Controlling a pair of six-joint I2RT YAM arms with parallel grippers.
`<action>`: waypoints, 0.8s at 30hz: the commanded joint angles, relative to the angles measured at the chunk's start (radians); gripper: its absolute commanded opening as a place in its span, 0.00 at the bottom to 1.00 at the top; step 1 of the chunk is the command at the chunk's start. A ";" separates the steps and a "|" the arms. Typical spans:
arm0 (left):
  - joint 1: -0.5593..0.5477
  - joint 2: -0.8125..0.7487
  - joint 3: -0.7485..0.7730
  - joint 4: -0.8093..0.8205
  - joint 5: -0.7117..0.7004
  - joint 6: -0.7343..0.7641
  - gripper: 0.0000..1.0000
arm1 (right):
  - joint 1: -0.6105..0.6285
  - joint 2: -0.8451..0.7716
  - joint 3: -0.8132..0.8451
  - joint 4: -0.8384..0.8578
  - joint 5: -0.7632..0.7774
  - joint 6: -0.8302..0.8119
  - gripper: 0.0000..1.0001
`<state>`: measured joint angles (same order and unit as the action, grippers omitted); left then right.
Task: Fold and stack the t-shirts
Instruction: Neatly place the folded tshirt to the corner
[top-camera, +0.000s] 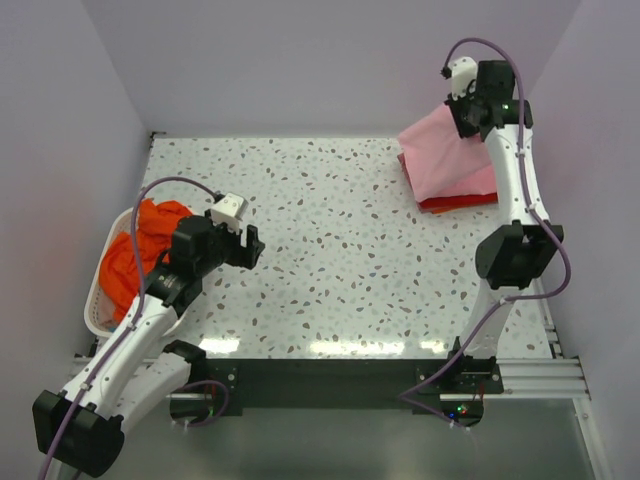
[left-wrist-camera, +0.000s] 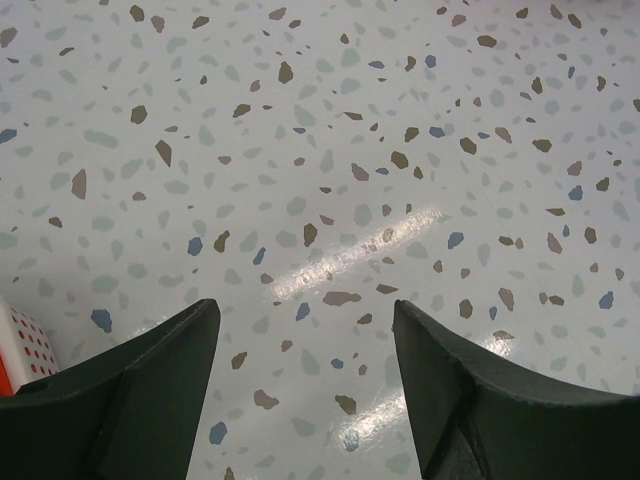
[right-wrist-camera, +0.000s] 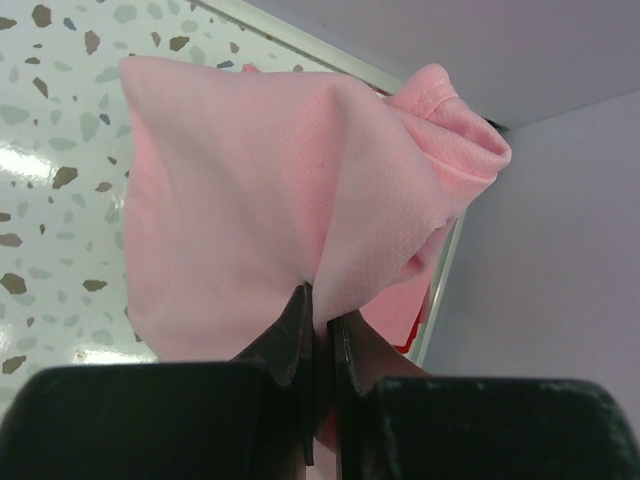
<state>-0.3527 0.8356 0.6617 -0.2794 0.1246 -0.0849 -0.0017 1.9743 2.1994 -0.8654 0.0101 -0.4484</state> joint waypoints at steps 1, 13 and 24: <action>0.009 -0.003 0.009 0.016 -0.010 0.017 0.75 | -0.038 0.027 0.080 0.026 -0.009 -0.012 0.00; 0.009 0.002 0.009 0.016 -0.002 0.019 0.75 | -0.057 0.120 0.063 0.078 0.044 -0.059 0.00; 0.009 0.008 0.009 0.017 0.003 0.020 0.75 | -0.057 0.139 -0.041 0.210 0.195 -0.121 0.00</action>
<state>-0.3527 0.8417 0.6617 -0.2798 0.1242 -0.0845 -0.0589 2.1143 2.1868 -0.7513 0.1238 -0.5327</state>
